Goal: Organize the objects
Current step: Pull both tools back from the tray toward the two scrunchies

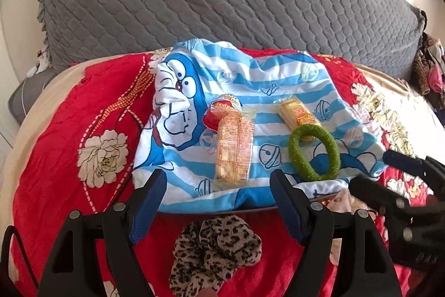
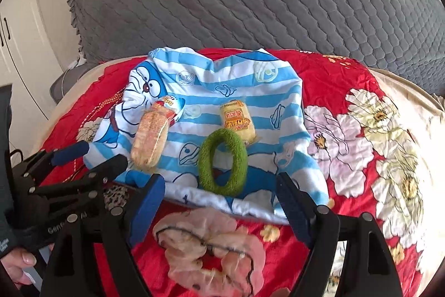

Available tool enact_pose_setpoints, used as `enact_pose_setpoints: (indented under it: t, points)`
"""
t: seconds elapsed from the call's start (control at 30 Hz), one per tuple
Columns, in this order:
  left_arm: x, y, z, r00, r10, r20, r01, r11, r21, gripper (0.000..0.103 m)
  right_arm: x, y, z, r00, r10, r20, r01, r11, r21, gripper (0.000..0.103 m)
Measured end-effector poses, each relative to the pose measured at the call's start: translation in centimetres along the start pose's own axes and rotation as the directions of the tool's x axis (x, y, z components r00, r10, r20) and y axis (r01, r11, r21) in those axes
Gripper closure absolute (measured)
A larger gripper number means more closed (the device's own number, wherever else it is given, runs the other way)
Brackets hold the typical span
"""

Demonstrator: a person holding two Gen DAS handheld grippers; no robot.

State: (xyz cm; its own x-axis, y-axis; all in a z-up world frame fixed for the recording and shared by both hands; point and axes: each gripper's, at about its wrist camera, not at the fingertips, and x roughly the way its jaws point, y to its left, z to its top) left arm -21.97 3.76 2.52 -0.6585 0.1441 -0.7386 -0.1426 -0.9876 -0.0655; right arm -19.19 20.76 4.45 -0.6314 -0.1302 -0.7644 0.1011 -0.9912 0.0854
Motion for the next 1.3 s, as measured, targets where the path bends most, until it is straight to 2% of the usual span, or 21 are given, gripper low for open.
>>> enact_pose_setpoints:
  t: [0.1,0.2,0.37,0.77,1.3]
  points:
    - [-0.7,-0.2,-0.3,1.000,-0.001,-0.007,0.001,1.000,0.010,0.025,-1.3,0.2,-0.9,1.000,0.012,0.009,-0.012,1.000,0.001,0.022]
    - [-1.7,-0.5,-0.8,1.000,-0.005,0.004,0.005,1.000,0.028,0.025,-2.4,0.2,-1.8,1.000,0.021,0.021,-0.021,1.000,0.014,0.016]
    - [-3.1,-0.4,-1.4,1.000,-0.005,0.013,0.005,1.000,0.026,0.025,-3.4,-0.1,-3.1,0.999,0.024,0.030,-0.025,0.999,0.040,0.016]
    - [-5.3,-0.7,-2.6,1.000,-0.004,0.022,0.003,1.000,0.028,0.024,-5.1,0.2,-3.7,0.999,0.027,0.046,-0.030,0.998,0.049,0.009]
    - [-9.5,-0.7,-6.6,1.000,-0.012,0.009,0.011,0.999,0.040,0.024,-9.2,2.1,-7.0,0.999,0.019,0.051,-0.020,1.000,0.016,0.007]
